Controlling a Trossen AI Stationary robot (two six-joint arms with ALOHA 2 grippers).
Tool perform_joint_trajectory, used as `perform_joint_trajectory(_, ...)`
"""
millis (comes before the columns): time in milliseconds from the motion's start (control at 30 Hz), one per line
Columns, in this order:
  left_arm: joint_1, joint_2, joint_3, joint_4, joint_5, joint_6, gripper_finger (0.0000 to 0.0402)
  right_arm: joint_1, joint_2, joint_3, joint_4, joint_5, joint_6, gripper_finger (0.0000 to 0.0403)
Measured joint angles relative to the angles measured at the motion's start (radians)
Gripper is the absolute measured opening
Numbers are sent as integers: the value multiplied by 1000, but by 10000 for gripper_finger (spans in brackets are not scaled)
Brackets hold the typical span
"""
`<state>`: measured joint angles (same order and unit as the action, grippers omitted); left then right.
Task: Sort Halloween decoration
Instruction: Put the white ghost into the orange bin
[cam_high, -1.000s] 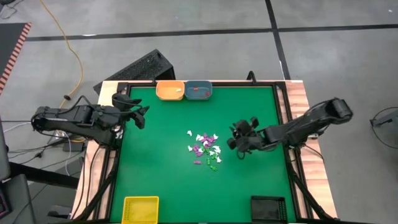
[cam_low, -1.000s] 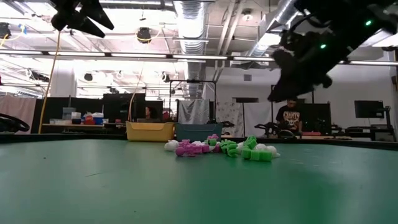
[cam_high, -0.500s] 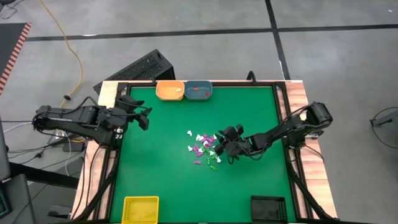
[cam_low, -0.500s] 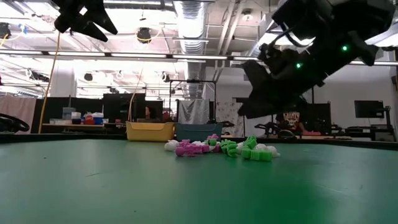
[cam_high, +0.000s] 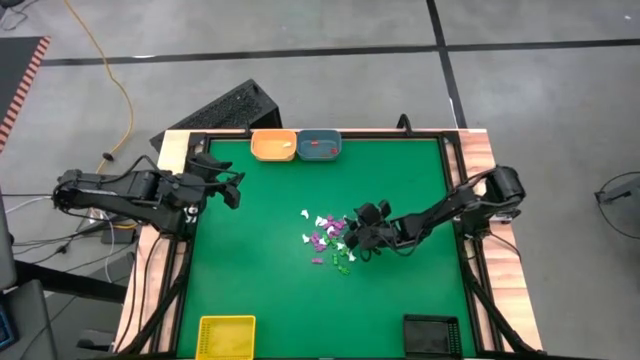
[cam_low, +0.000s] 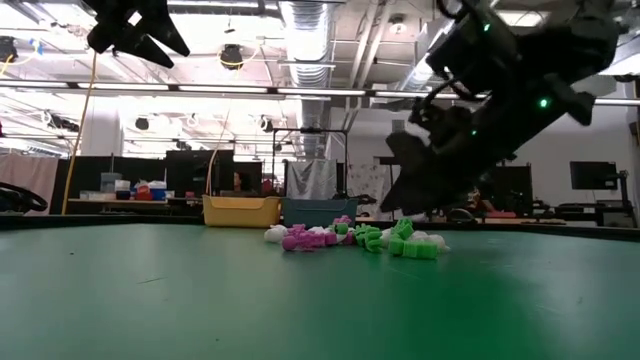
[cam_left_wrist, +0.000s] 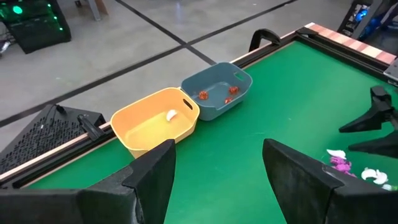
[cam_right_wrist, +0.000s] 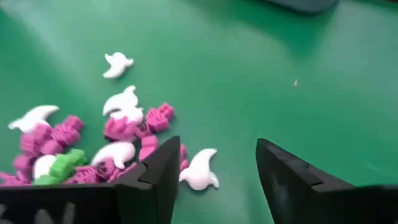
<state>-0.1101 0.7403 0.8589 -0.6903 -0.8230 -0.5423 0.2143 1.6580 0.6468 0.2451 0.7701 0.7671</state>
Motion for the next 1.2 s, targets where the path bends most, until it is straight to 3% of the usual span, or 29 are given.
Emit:
perform_joint_trajectory(200, 0, 15, 0, 1, 1, -2, 231, 3, 88, -1, 115, -24, -4, 208)
perform_joint_trajectory(567, 0, 32, 0, 0, 6, -3, 231, 9, 144, 2, 110, -6, 86, 200)
perform_joint_trajectory(700, 0, 32, 0, 0, 6, 0, 231, -3, 125, 0, 84, -6, 74, 200)
perform_joint_trajectory(933, 0, 32, 0, -2, 5, 5, 231, -21, 52, -5, -120, 37, 77, 200)
perform_joint_trajectory(1200, 0, 32, 0, -7, 5, 5, 231, -39, -12, -3, -143, 43, 72, 200)
